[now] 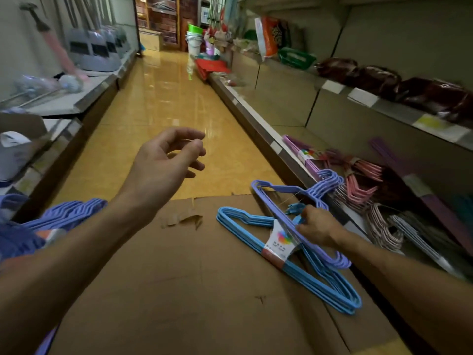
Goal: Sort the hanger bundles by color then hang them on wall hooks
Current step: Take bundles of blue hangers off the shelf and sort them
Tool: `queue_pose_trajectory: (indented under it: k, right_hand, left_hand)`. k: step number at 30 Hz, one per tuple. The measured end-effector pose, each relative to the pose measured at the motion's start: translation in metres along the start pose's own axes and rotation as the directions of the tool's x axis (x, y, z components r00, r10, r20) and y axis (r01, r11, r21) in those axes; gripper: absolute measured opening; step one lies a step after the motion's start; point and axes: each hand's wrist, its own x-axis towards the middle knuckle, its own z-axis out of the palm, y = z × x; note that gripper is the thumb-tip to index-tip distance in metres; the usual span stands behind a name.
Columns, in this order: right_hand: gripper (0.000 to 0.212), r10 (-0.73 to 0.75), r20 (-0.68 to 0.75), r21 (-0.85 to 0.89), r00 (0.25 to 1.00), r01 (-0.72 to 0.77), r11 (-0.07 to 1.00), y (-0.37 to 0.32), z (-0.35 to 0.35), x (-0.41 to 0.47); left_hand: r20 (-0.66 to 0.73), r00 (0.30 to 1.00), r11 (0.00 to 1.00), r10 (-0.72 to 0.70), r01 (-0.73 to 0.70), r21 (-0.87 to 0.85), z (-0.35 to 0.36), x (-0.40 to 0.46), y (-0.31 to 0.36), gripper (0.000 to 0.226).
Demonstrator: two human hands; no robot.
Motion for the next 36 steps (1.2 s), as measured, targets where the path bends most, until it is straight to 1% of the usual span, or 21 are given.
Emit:
queue_pose_trajectory:
  k: [2, 3, 6, 7, 10, 12, 13, 14, 16, 17, 19, 21, 23, 24, 27, 29, 31, 33, 36]
  right_hand:
    - [0.037, 0.102, -0.059, 0.06, 0.993, -0.098, 0.993, 0.018, 0.0, 0.018]
    - [0.044, 0.144, -0.074, 0.088, 0.987, -0.137, 0.987, 0.026, 0.001, 0.026]
    - [0.078, 0.239, -0.082, 0.112, 0.968, -0.229, 0.967, 0.043, 0.006, 0.04]
    - [0.085, 0.267, -0.084, 0.111, 0.96, -0.257, 0.96, 0.049, 0.008, 0.042]
    - [0.092, 0.324, -0.062, 0.155, 0.944, -0.312, 0.937, 0.069, 0.014, 0.054]
    - [0.093, 0.315, -0.002, 0.221, 0.949, -0.307, 0.926, 0.083, 0.017, 0.065]
    - [0.09, 0.299, 0.036, 0.26, 0.954, -0.297, 0.919, 0.088, 0.018, 0.071]
    - [0.083, 0.279, 0.076, 0.311, 0.957, -0.289, 0.905, 0.094, 0.02, 0.078]
    - [0.058, 0.25, 0.114, 0.431, 0.962, -0.274, 0.86, 0.101, 0.022, 0.091]
    - [0.051, 0.242, 0.13, 0.494, 0.961, -0.275, 0.825, 0.102, 0.023, 0.097]
    - [0.043, 0.248, 0.153, 0.597, 0.957, -0.289, 0.748, 0.103, 0.029, 0.106]
    - [0.04, 0.257, 0.145, 0.658, 0.955, -0.287, 0.697, 0.099, 0.036, 0.111]
    - [0.037, 0.287, 0.112, 0.669, 0.951, -0.286, 0.686, 0.096, 0.04, 0.11]
    - [0.032, 0.312, 0.087, 0.667, 0.946, -0.287, 0.687, 0.096, 0.04, 0.11]
    - [0.016, 0.312, 0.014, 0.664, 0.95, -0.242, 0.708, 0.093, 0.037, 0.107]
    - [0.014, 0.302, -0.014, 0.683, 0.953, -0.211, 0.699, 0.089, 0.033, 0.103]
    - [0.012, 0.307, -0.015, 0.714, 0.951, -0.205, 0.669, 0.083, 0.03, 0.097]
    - [0.006, 0.301, 0.006, 0.766, 0.954, -0.197, 0.612, 0.077, 0.028, 0.091]
    - [0.011, 0.307, 0.052, 0.813, 0.95, -0.219, 0.54, 0.072, 0.024, 0.086]
  left_hand:
    - [0.011, 1.0, 0.999, -0.005, 0.004, 0.04, -0.003, 0.001, -0.001, 0.018]
    - [0.003, 1.0, 0.999, -0.019, 0.019, 0.047, -0.004, 0.003, -0.002, 0.019]
    - [-0.026, 0.999, 0.996, -0.048, 0.05, 0.08, 0.004, 0.01, 0.0, 0.021]
    - [-0.02, 0.998, 0.994, -0.053, 0.055, 0.098, 0.009, 0.014, 0.001, 0.022]
    - [0.031, 0.997, 0.987, -0.071, 0.066, 0.15, 0.029, 0.022, 0.002, 0.027]
    - [0.061, 0.995, 0.983, -0.08, 0.068, 0.172, 0.044, 0.027, 0.0, 0.026]
    - [0.075, 0.993, 0.981, -0.086, 0.071, 0.183, 0.051, 0.028, -0.002, 0.026]
    - [0.091, 0.991, 0.977, -0.094, 0.075, 0.2, 0.058, 0.029, -0.004, 0.025]
    - [0.122, 0.986, 0.967, -0.116, 0.084, 0.242, 0.071, 0.031, -0.01, 0.024]
    - [0.138, 0.982, 0.96, -0.13, 0.09, 0.265, 0.078, 0.033, -0.013, 0.024]
    - [0.17, 0.97, 0.945, -0.172, 0.113, 0.307, 0.089, 0.036, -0.018, 0.022]
    - [0.194, 0.955, 0.924, -0.225, 0.146, 0.353, 0.1, 0.039, -0.021, 0.019]
    - [0.246, 0.938, 0.902, -0.245, 0.127, 0.414, 0.11, 0.041, -0.021, 0.018]
    - [0.273, 0.931, 0.896, -0.241, 0.105, 0.431, 0.115, 0.041, -0.02, 0.017]
    - [0.3, 0.924, 0.905, -0.238, 0.098, 0.414, 0.123, 0.038, -0.019, 0.016]
    - [0.323, 0.916, 0.902, -0.237, 0.084, 0.424, 0.126, 0.038, -0.02, 0.016]
    - [0.305, 0.924, 0.912, -0.228, 0.093, 0.4, 0.126, 0.04, -0.02, 0.016]
    - [0.258, 0.942, 0.932, -0.213, 0.117, 0.343, 0.126, 0.044, -0.019, 0.016]
    - [0.24, 0.95, 0.942, -0.199, 0.118, 0.315, 0.127, 0.045, -0.02, 0.017]
